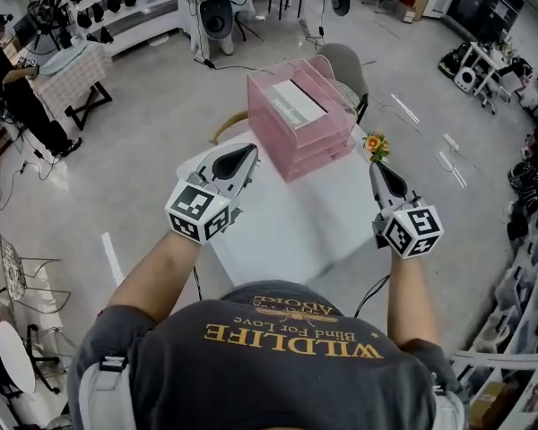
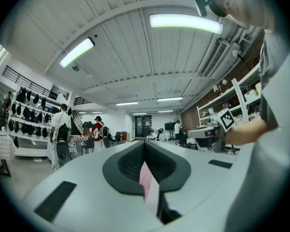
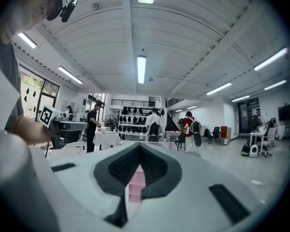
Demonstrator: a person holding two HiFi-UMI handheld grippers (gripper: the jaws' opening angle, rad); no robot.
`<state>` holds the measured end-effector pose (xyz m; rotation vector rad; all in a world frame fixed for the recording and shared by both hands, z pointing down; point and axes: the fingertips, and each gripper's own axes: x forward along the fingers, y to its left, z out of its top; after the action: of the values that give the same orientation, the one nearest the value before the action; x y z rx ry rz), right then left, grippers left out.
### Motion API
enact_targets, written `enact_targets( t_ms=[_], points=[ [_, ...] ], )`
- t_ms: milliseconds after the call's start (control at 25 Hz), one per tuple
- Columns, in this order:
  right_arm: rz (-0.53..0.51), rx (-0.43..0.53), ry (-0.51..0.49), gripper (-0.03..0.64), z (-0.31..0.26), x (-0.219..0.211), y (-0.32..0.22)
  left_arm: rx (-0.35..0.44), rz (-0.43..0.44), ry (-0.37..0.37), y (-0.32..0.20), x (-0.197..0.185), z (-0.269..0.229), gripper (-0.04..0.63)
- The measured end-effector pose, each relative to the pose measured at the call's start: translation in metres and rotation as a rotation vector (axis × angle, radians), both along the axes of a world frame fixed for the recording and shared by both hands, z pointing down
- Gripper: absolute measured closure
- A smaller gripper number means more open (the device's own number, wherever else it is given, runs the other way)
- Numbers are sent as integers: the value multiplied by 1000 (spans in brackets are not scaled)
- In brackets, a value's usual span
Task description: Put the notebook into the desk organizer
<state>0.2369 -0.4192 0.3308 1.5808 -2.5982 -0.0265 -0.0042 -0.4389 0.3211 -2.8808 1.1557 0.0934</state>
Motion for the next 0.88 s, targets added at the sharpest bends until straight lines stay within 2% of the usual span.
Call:
enact_targets(
  t_ms=[120,880],
  points=[
    [-3,-17,-11,617,8,-1,9,-18,0,29,8,-7,2,595],
    [-33,-12,-15,617,9,-4,16,-28,24,9,25,-8,10,595]
  ],
)
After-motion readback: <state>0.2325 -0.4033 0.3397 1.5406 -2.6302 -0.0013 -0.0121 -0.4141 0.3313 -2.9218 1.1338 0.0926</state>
